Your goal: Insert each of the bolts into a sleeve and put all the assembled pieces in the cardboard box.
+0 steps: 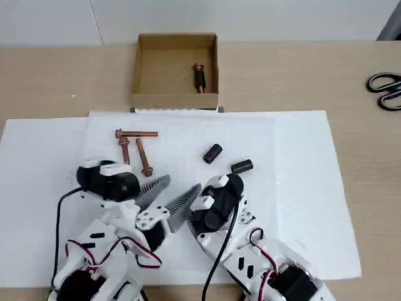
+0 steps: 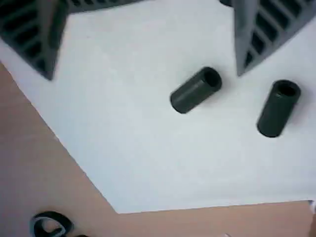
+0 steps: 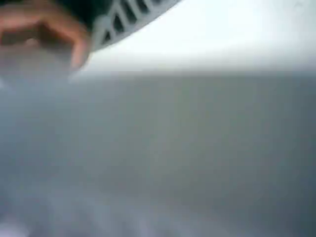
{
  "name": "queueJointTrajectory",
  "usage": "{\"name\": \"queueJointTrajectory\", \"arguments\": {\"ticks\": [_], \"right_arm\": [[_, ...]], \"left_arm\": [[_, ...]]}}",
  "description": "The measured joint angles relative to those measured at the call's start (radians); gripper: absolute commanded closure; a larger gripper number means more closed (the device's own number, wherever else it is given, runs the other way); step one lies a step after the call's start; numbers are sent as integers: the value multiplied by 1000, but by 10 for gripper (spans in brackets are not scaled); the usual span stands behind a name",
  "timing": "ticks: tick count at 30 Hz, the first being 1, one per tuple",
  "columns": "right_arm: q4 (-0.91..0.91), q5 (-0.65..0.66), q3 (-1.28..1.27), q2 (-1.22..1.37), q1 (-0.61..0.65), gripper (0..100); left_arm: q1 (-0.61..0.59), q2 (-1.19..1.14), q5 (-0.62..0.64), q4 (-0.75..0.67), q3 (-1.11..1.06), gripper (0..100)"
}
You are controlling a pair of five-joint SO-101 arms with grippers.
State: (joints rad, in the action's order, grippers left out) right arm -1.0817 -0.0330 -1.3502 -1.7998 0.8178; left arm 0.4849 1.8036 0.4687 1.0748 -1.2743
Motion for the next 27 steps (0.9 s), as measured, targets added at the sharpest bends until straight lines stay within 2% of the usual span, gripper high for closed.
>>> {"name": "queueJointTrajectory", "arguments": {"ticks": [1,7,11,17,24,27], "right_arm": [[0,0,0,0,0,995],[0,0,0,0,-14,995],[0,0,0,0,-118,995],[-3,0,0,0,-275,995],[-3,0,-21,2,-411,996],[31,-46,-23,2,-479,996]], "left_arm": [[-14,0,-3,6,2,994],[-130,0,-3,86,2,994],[-292,0,-15,94,-48,994],[-482,0,-158,94,-238,994],[-540,0,-181,94,-322,994],[-540,0,-183,94,-328,994]]}}
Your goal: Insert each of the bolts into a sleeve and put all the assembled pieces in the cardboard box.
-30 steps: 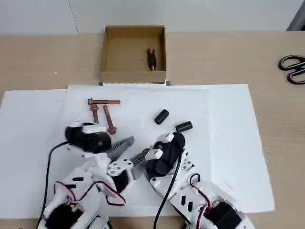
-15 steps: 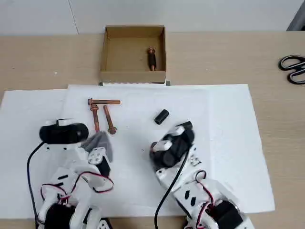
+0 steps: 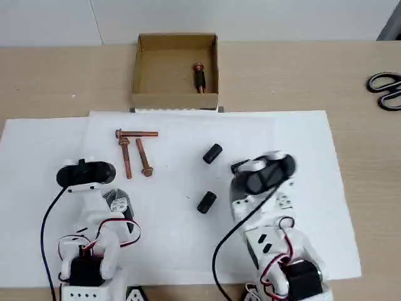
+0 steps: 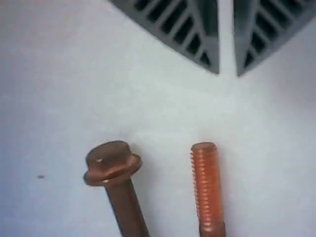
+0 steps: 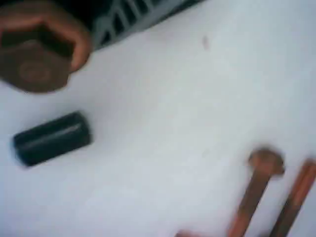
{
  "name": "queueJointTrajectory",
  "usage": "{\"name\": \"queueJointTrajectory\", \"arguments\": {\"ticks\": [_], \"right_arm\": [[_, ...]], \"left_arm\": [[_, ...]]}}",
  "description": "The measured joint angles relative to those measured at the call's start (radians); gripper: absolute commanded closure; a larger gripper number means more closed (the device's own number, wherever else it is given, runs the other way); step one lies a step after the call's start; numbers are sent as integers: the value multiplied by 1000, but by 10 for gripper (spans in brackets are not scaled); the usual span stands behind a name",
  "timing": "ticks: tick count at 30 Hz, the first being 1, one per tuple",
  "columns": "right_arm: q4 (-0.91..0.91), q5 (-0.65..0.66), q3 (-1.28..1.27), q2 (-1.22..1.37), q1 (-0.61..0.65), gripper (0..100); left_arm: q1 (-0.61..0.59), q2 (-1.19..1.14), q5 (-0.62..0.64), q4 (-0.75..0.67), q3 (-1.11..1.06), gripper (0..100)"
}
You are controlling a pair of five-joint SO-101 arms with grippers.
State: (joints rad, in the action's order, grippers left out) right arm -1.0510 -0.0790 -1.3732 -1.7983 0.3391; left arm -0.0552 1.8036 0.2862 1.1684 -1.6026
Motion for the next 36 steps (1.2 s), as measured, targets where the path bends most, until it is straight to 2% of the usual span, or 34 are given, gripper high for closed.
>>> {"name": "queueJointTrajectory", "arguments": {"ticks": [6,10,23,29,36], "right_arm": [[114,-57,9,104,-34,996],[209,-60,123,307,-32,996],[404,-60,991,1379,-40,996],[405,-60,1367,1792,-38,996],[459,-60,1788,2222,-38,996]], "left_arm": [[-3,0,0,0,-3,994],[-3,0,0,0,-3,994],[-8,0,0,0,-3,994],[-63,0,0,-14,-6,994],[-63,0,0,-14,-6,994]]}}
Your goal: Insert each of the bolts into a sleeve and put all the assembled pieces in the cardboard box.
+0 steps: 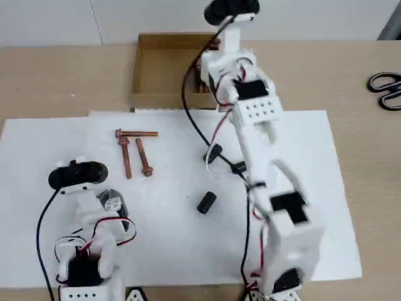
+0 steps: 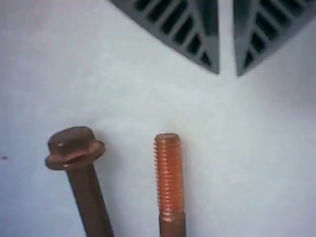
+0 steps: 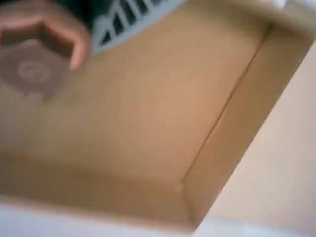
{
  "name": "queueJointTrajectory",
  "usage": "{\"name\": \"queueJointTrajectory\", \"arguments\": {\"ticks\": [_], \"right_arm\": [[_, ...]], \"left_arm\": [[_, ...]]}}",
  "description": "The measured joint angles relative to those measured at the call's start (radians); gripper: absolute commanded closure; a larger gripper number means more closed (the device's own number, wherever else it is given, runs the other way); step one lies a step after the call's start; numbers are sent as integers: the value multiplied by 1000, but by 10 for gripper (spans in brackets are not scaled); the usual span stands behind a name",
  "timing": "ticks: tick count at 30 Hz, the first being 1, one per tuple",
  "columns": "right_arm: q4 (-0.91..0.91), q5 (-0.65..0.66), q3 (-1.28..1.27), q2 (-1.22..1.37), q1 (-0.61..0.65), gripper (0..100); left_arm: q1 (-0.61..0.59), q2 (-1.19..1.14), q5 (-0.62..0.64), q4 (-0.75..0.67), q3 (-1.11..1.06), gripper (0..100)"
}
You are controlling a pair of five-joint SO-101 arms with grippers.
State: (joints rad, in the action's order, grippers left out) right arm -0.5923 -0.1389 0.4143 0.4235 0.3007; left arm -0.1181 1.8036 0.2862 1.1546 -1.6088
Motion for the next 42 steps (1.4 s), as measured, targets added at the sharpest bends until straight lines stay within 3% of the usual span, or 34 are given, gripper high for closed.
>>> {"name": "queueJointTrajectory", "arguments": {"ticks": [5,12,19,26,36,42], "right_arm": [[25,14,262,278,0,995],[3,169,520,578,0,993],[-175,235,675,680,2,809],[-318,236,799,683,-3,805],[-772,236,1178,683,0,805],[-1089,201,1224,675,0,805]], "left_arm": [[0,0,0,0,0,994],[0,0,0,0,0,994],[0,0,0,0,0,994],[0,0,0,0,0,994],[0,0,0,0,0,994],[0,0,0,0,0,994]]}}
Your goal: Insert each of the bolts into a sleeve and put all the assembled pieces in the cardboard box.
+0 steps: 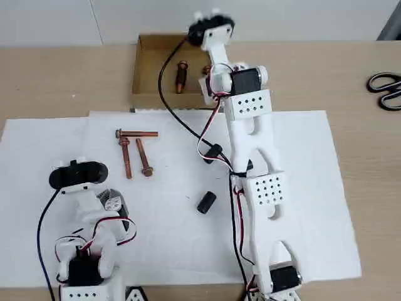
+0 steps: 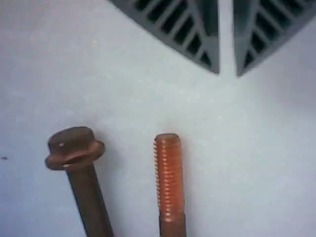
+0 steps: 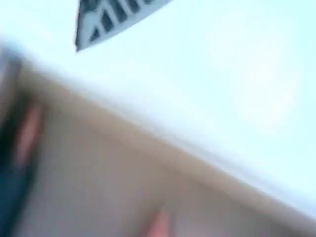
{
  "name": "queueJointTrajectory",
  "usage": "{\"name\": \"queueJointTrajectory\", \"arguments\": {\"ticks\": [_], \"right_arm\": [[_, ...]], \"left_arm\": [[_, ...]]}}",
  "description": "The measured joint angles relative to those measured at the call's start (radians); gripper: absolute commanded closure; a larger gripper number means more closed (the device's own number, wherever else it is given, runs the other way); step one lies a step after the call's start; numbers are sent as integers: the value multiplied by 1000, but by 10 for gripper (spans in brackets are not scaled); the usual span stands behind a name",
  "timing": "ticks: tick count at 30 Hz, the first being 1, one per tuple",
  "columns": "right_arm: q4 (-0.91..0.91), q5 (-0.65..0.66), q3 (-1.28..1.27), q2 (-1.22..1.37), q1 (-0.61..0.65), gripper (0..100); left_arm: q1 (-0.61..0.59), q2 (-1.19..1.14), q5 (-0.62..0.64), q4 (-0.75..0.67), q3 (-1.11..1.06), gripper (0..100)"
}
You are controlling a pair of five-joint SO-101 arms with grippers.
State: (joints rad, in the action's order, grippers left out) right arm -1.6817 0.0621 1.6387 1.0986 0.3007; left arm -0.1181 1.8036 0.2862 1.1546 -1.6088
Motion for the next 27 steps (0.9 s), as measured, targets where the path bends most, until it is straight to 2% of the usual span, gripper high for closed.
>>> {"name": "queueJointTrajectory", "arguments": {"ticks": [3,9,20,27], "right_arm": [[-21,-71,-5,-57,0,827],[-34,-195,-178,-209,75,944],[-34,-482,-809,-624,137,905],[-34,-577,-1019,-720,137,905]], "left_arm": [[0,0,0,0,0,994],[0,0,0,0,0,994],[0,0,0,0,0,994],[0,0,0,0,0,994]]}}
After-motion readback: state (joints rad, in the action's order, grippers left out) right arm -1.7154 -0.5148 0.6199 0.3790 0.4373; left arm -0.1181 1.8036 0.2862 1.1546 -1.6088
